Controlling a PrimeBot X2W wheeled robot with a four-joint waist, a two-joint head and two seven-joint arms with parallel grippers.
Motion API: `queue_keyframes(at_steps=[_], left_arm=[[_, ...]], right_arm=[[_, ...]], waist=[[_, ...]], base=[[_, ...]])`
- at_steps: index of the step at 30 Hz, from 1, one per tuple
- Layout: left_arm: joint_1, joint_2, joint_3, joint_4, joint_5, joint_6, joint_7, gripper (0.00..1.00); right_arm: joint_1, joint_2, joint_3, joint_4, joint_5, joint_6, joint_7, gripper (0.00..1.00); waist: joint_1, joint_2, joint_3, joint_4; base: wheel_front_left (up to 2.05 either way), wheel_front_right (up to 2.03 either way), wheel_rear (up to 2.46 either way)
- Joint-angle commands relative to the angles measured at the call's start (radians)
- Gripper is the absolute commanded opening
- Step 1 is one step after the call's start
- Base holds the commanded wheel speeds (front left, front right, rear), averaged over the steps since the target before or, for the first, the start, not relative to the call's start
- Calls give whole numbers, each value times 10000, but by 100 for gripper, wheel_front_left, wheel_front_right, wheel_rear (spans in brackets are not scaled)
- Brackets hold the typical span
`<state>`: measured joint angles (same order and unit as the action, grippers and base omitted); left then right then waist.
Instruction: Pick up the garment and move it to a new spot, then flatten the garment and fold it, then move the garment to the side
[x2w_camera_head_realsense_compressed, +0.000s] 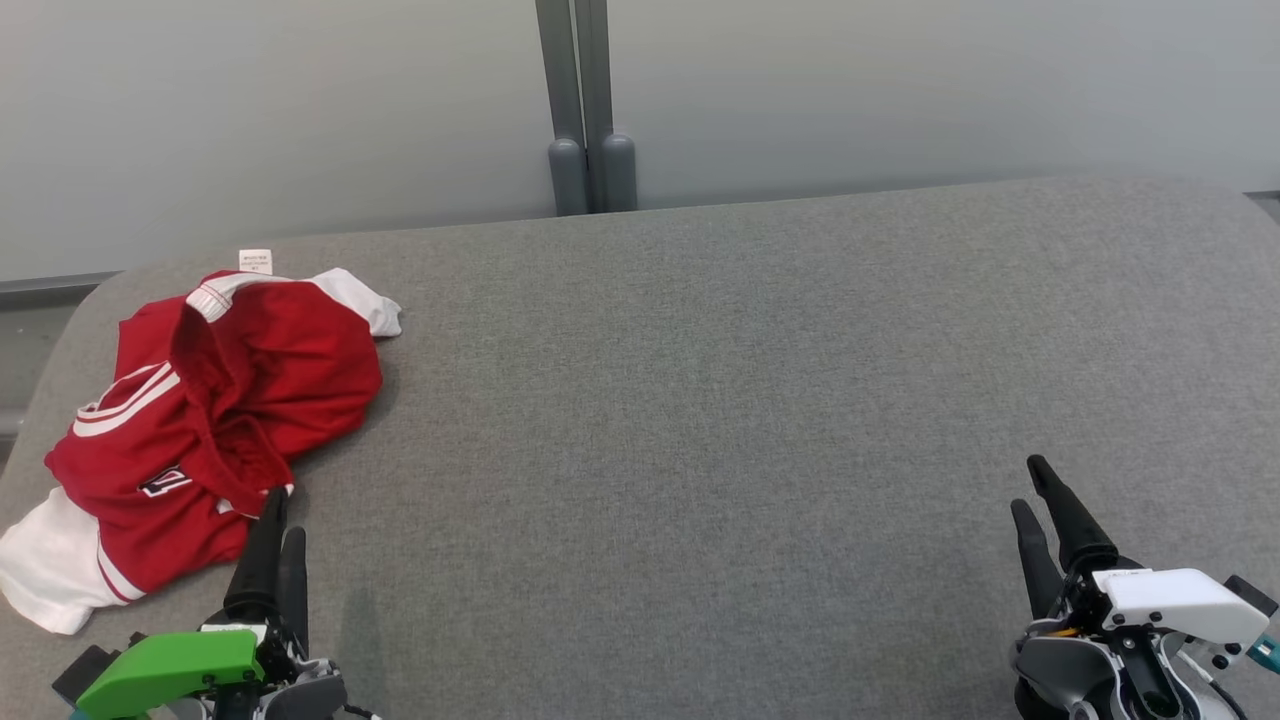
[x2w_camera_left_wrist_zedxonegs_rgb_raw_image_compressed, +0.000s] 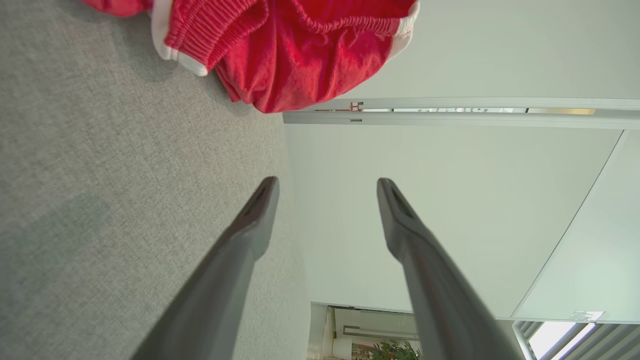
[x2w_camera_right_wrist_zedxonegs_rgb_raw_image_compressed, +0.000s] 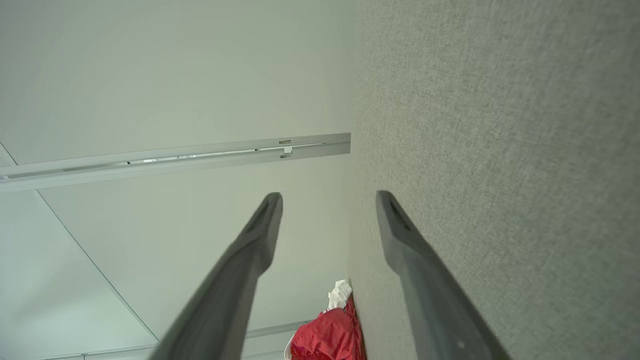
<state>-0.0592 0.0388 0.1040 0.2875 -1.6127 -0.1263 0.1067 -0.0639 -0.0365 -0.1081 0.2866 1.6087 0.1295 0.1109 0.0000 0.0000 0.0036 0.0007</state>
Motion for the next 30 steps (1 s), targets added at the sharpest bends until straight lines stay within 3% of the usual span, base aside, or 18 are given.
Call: queue_keyframes(at_steps=[1,12,30], left_arm=[[-193,40,-57,-275,29,-14,-132,100],[-173,56,-364,-808,609,-20,-711,100],[-50,80,-526,-1332,3938,-30,-1446,100]], right_arm=[[-204,-43,90,-267,3,6,-133,100],[-344,-107,648,-851,-298,9,-720,100],[-494,-446,1637,-1651,-3166,12,-1480,100]], waist=[[0,0,2,7],[0,0,13,44],[0,0,26,89]], base=[[0,0,0],[0,0,0],[0,0,0]])
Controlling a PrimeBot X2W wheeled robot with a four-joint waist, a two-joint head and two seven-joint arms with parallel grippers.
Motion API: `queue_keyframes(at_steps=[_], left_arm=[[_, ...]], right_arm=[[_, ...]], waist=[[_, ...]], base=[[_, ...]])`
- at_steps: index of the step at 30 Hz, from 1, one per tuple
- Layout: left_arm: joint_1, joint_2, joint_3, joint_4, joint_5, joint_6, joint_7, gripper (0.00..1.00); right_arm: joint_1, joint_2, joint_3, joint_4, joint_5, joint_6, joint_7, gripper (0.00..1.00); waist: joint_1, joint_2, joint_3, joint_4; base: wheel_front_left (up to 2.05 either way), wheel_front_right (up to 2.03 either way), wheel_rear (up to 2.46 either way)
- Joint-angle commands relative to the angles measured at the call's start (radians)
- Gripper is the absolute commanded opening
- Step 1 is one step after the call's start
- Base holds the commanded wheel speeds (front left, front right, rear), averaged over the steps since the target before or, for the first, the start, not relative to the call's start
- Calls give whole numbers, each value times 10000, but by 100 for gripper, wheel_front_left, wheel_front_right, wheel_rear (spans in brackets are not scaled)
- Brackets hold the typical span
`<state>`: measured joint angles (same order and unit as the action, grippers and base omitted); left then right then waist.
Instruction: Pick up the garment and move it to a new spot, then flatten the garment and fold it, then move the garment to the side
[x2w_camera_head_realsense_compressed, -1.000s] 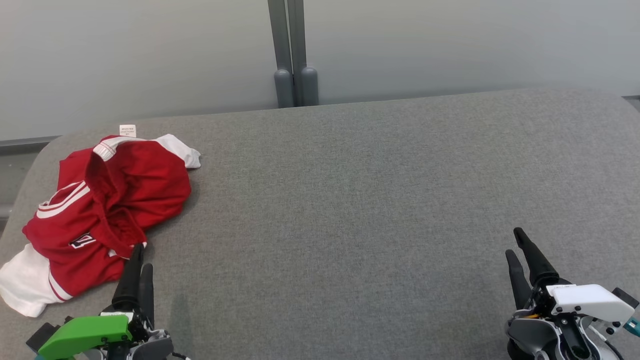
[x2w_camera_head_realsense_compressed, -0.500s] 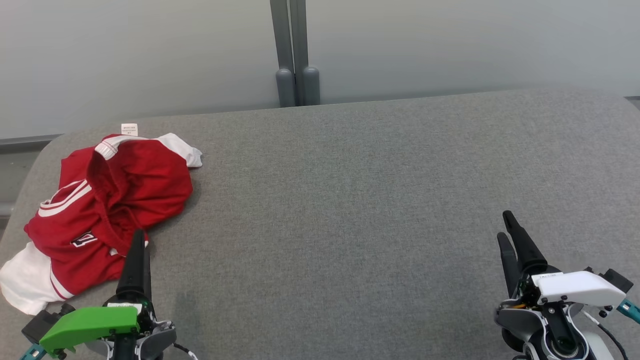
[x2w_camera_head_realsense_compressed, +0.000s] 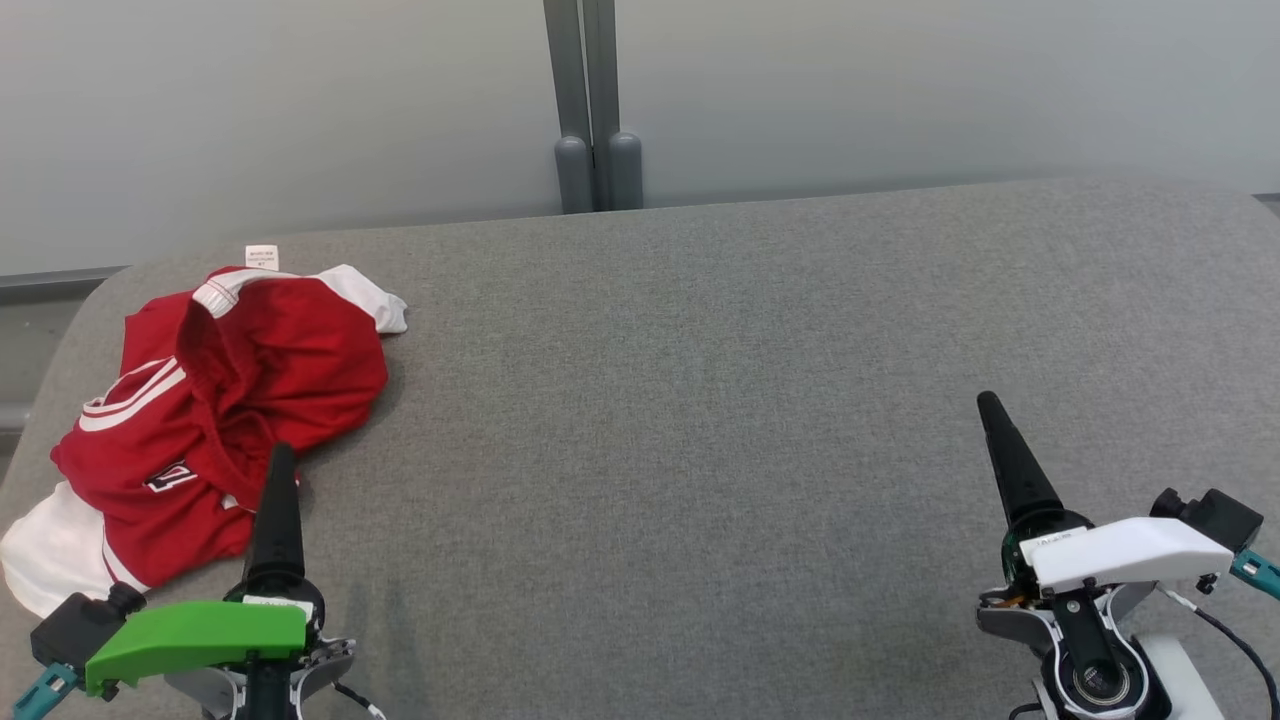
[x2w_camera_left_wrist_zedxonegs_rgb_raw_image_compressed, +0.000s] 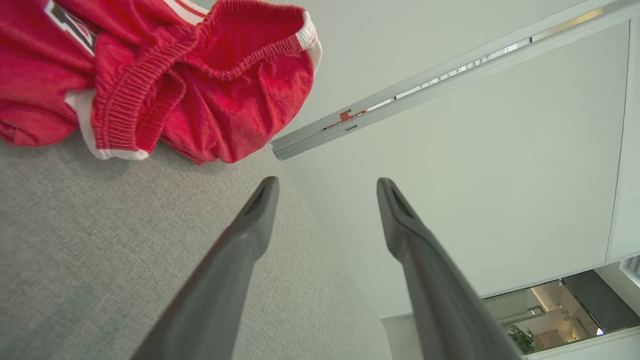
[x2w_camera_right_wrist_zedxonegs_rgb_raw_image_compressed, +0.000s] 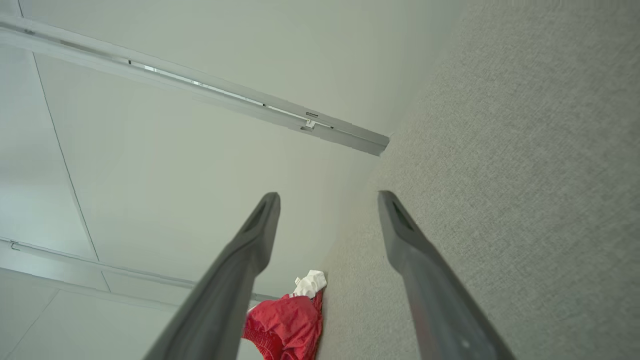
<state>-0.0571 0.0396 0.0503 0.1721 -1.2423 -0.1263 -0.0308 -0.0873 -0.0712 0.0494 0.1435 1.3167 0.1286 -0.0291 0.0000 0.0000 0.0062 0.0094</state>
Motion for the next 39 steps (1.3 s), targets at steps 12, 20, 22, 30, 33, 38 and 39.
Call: queue_keyframes(at_steps=[12,20,22,30,33,38,39], left_arm=[[1,85,-109,-245,2847,75,-482,100],[25,92,-361,-269,4593,255,-744,100],[34,94,-387,-286,4879,299,-801,100],[60,101,-489,-371,5783,395,-1032,100],[73,105,-519,-395,6127,426,-1104,100],[95,109,-588,-362,6621,473,-1241,100],[99,110,-602,-346,6722,484,-1269,100]], right_arm=[[-308,-167,292,-375,-2872,23,-493,100],[-291,-146,266,-278,-4802,25,-756,100],[-308,-119,296,-236,-5190,25,-814,100],[-332,-31,368,-62,-6429,26,-1041,100],[-356,-29,376,-39,-6803,27,-1116,100],[-371,-2,304,-5,-7408,28,-1260,100],[-375,8,296,-6,-7514,28,-1276,100]], waist=[[0,0,27,37],[0,0,29,64],[0,0,31,67],[0,0,35,91],[0,0,34,97],[0,0,27,107],[0,0,26,110]], base=[[0,0,0],[0,0,0],[0,0,0],[0,0,0],[0,0,0],[0,0,0],[0,0,0]])
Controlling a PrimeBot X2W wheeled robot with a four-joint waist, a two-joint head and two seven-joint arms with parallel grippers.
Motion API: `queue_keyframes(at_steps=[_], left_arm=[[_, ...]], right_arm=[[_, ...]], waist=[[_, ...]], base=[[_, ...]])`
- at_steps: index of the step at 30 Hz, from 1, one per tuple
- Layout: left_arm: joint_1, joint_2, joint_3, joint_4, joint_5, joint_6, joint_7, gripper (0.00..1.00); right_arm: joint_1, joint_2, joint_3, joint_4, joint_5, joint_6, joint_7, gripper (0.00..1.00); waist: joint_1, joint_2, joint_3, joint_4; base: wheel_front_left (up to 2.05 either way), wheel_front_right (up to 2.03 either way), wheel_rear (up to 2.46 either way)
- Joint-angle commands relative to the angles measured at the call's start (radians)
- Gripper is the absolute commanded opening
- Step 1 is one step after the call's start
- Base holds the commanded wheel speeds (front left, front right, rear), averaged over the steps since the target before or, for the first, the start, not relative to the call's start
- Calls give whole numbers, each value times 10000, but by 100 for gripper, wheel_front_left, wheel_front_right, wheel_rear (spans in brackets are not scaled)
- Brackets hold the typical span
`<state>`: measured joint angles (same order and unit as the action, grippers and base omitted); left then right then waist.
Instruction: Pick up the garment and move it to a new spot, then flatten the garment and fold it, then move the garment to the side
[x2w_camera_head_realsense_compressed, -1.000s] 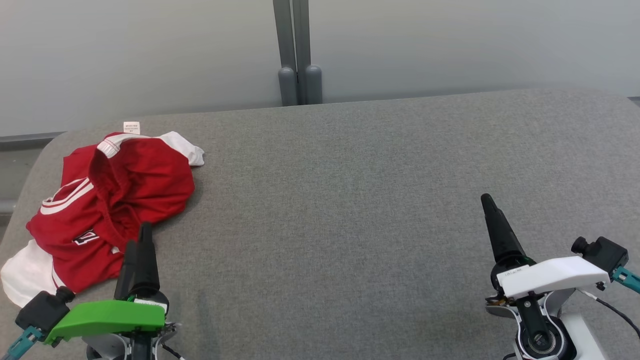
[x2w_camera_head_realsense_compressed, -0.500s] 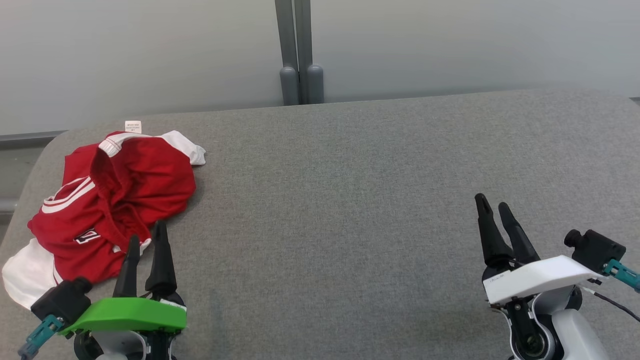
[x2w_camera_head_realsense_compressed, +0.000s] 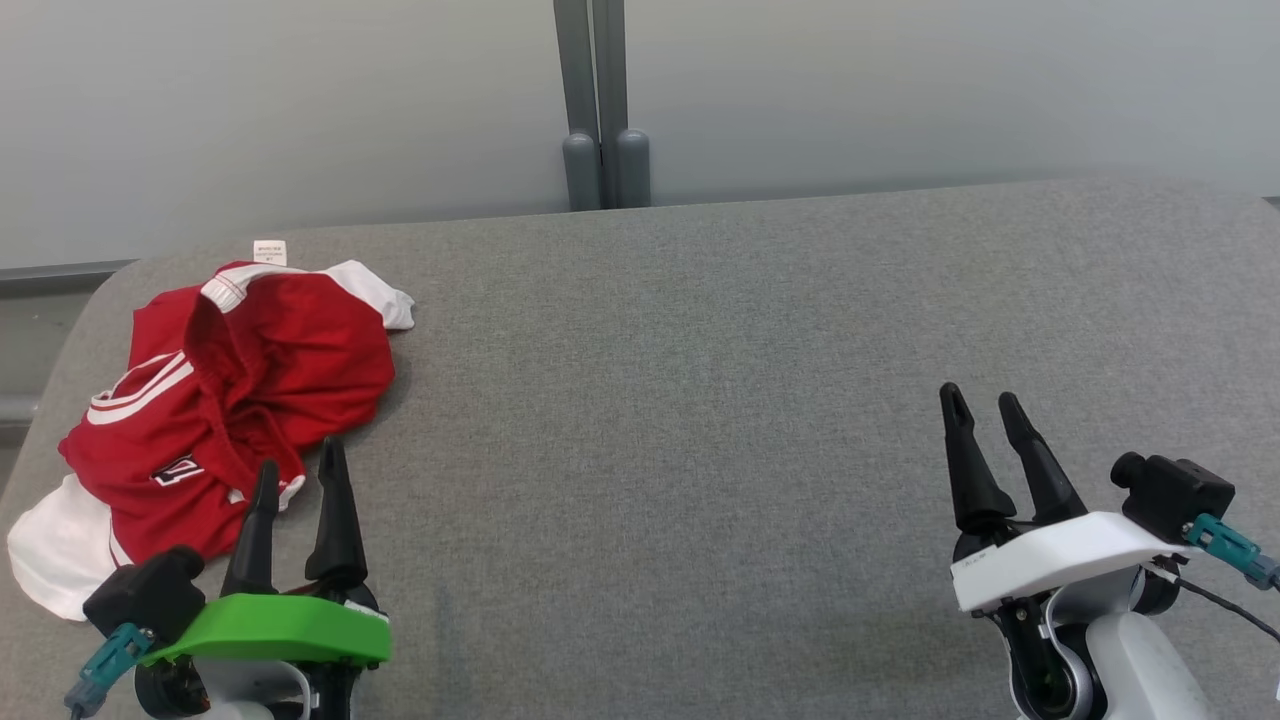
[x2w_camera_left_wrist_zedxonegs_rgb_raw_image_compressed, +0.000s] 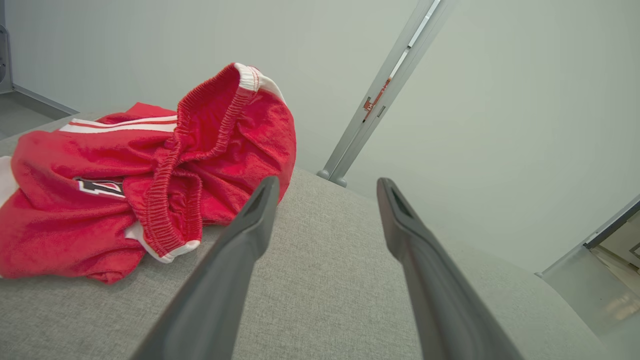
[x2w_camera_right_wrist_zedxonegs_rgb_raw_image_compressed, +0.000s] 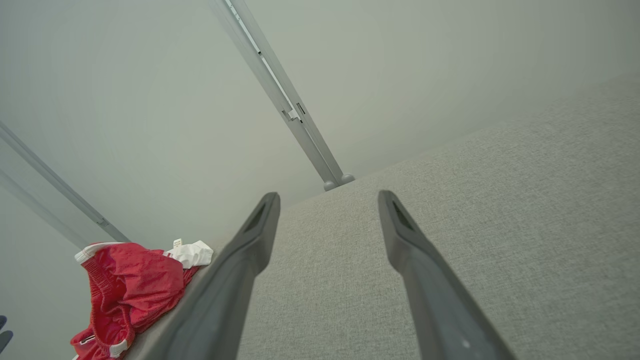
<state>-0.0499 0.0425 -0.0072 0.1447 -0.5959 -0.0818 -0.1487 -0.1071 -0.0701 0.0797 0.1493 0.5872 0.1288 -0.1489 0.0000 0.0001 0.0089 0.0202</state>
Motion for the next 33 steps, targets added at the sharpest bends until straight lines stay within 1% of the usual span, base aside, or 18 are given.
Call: queue_keyframes(at_steps=[1,11,33], left_arm=[[29,82,-41,-61,365,45,-109,100],[53,90,-138,-6,1205,84,-345,100],[103,102,-381,-78,2836,75,-817,100]], right_arm=[[-179,5,-10,-65,-343,26,-106,100],[-203,72,3,63,-1353,27,-350,100],[-305,99,224,320,-3011,29,-816,100]], waist=[[0,-1,-1,5],[0,-1,23,32],[0,-1,56,84]], base=[[0,0,0],[0,0,0],[0,0,0]])
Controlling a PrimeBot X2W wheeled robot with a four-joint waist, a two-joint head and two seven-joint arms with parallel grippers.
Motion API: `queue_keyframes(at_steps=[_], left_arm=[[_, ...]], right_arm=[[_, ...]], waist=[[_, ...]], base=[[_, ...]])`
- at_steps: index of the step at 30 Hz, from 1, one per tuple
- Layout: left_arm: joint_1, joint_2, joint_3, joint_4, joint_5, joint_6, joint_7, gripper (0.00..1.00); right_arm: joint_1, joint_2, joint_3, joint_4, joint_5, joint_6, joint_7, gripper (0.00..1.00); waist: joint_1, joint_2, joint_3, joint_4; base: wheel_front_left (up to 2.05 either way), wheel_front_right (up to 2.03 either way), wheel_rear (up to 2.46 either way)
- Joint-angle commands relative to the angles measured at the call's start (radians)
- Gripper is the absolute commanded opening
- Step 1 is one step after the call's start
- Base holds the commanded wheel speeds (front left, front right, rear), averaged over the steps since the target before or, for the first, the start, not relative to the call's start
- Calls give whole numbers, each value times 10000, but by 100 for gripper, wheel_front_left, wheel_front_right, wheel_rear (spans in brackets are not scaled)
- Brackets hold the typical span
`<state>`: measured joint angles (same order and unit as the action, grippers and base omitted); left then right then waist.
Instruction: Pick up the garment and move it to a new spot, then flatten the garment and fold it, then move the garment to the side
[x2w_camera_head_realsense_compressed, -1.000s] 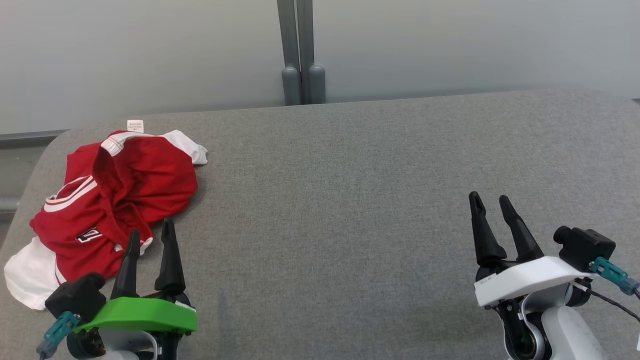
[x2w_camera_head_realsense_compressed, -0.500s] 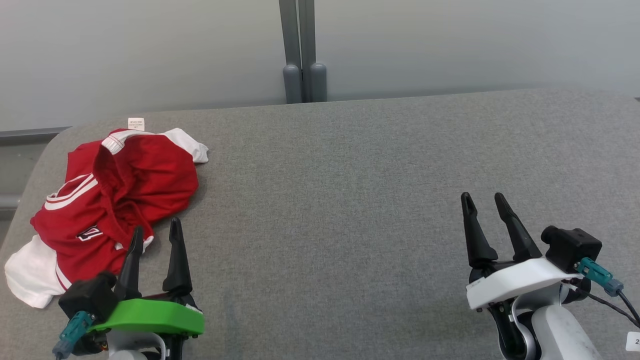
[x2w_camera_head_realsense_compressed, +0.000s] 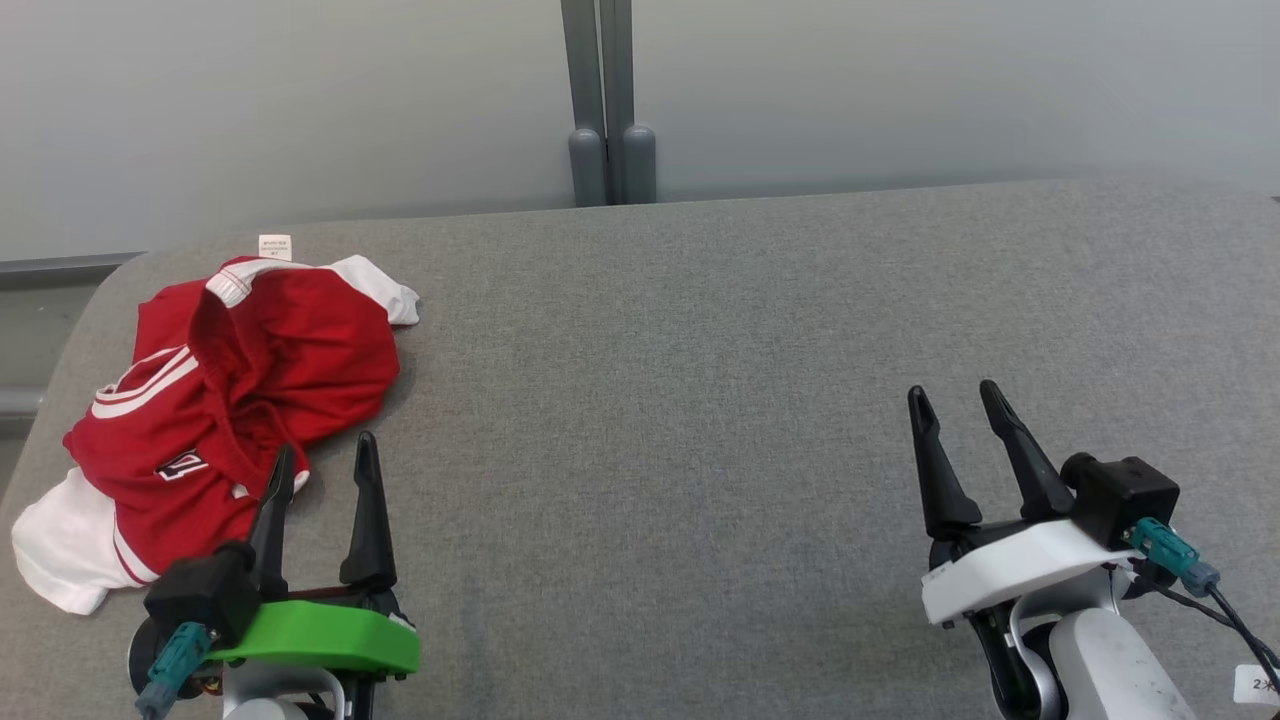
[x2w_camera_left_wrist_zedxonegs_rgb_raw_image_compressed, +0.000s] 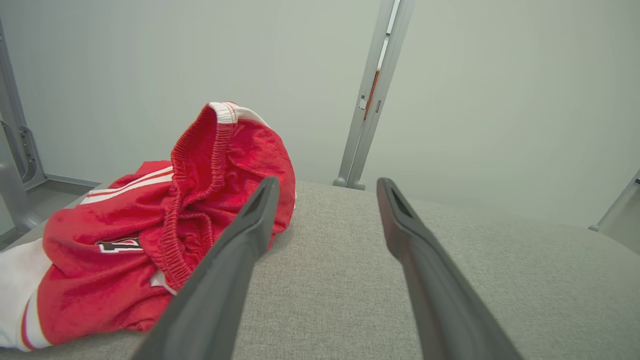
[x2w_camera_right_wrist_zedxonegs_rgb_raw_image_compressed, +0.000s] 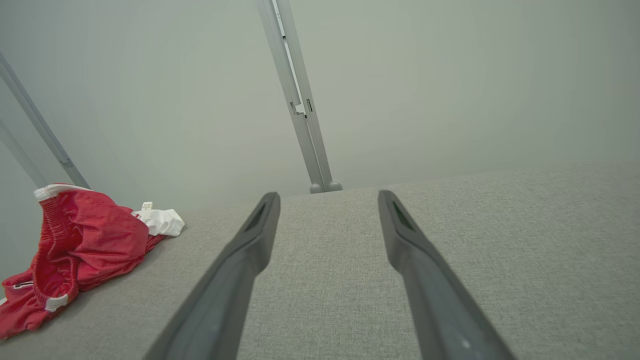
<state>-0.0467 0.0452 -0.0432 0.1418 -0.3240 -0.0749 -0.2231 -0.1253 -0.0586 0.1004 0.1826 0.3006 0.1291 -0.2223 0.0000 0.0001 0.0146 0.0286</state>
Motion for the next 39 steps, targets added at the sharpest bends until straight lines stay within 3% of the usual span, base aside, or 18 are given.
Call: queue_keyframes(at_steps=[1,21,39], left_arm=[[75,75,-30,-46,187,2,-95,100],[73,82,-176,107,1382,-36,-443,100],[-13,82,-142,201,1247,-61,-417,100]], right_arm=[[-129,-15,22,-8,-224,26,-110,100],[-205,6,288,-19,-1299,18,-448,100],[-141,47,129,6,-1180,18,-442,100]], waist=[[0,-1,-3,2],[0,-1,11,2],[0,-1,15,30]], base=[[0,0,0],[0,0,0],[0,0,0]])
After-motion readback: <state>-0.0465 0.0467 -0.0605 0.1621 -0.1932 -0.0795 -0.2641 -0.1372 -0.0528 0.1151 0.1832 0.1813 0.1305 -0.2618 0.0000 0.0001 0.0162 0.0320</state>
